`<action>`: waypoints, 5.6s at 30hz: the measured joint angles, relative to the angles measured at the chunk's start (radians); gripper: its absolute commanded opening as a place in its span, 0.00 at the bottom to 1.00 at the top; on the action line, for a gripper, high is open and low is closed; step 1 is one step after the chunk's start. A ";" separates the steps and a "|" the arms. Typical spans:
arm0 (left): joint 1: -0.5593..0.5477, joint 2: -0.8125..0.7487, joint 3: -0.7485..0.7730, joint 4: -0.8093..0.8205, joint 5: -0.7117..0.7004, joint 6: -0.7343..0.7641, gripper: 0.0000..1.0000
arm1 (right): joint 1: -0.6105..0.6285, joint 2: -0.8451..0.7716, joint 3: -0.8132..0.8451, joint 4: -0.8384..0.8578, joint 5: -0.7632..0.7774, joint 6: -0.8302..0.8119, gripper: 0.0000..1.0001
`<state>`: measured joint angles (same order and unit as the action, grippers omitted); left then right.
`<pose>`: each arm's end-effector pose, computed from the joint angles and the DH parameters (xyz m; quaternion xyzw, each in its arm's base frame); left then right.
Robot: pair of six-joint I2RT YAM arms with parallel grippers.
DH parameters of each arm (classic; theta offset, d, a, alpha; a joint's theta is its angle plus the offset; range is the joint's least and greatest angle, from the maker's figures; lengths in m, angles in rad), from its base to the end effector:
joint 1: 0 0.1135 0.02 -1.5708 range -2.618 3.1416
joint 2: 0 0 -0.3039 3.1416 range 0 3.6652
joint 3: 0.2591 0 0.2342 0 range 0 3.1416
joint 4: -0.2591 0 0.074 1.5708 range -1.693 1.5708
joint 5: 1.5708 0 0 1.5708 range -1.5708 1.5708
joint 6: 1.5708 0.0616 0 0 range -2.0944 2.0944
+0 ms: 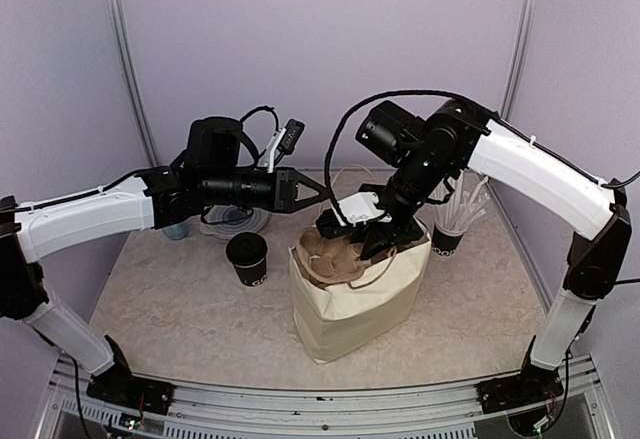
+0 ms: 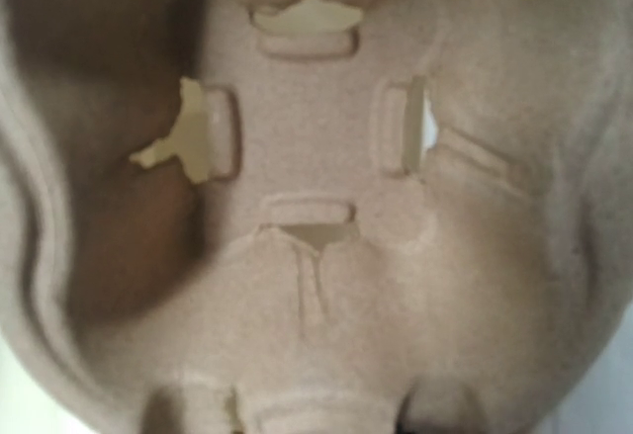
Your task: Pack the takeout coffee
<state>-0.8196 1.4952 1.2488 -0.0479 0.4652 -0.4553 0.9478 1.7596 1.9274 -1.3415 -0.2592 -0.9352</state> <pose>0.2219 -0.2781 0.3821 0.2766 0.7437 -0.4938 0.3557 0.1866 0.2869 0.3858 -0.8009 0.5516 0.1279 0.1948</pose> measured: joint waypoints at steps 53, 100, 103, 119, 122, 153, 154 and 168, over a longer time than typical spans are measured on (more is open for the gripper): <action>-0.002 0.032 0.024 -0.006 0.051 -0.032 0.00 | 0.036 0.117 -0.180 0.061 0.153 0.092 0.27; 0.027 -0.011 0.181 -0.318 -0.043 0.172 0.00 | 0.009 0.047 0.135 -0.023 -0.034 0.084 0.50; -0.021 -0.031 0.134 -0.298 -0.036 0.169 0.00 | -0.003 0.001 0.142 -0.018 -0.038 0.056 0.50; -0.354 -0.177 -0.004 -0.291 -0.106 0.101 0.00 | -0.062 -0.561 -0.476 0.311 0.135 0.095 0.47; -0.359 -0.182 -0.021 -0.293 -0.112 0.088 0.00 | -0.065 -0.550 -0.482 0.359 0.145 0.119 0.46; -0.152 -0.211 0.091 -0.580 -0.548 -0.072 0.44 | -0.379 -0.061 -0.132 0.176 -0.042 0.127 0.56; -0.153 -0.211 0.097 -0.595 -0.560 -0.088 0.45 | -0.382 -0.037 -0.122 0.163 -0.031 0.123 0.59; -0.228 -0.208 0.149 -0.697 -0.636 -0.237 0.61 | -0.433 0.117 -0.108 0.055 0.138 0.102 0.74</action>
<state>-1.0473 1.2873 1.3975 -0.7444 -0.1703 -0.6926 0.5152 1.8767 1.8191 -1.2865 -0.1211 -0.8333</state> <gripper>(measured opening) 0.616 0.746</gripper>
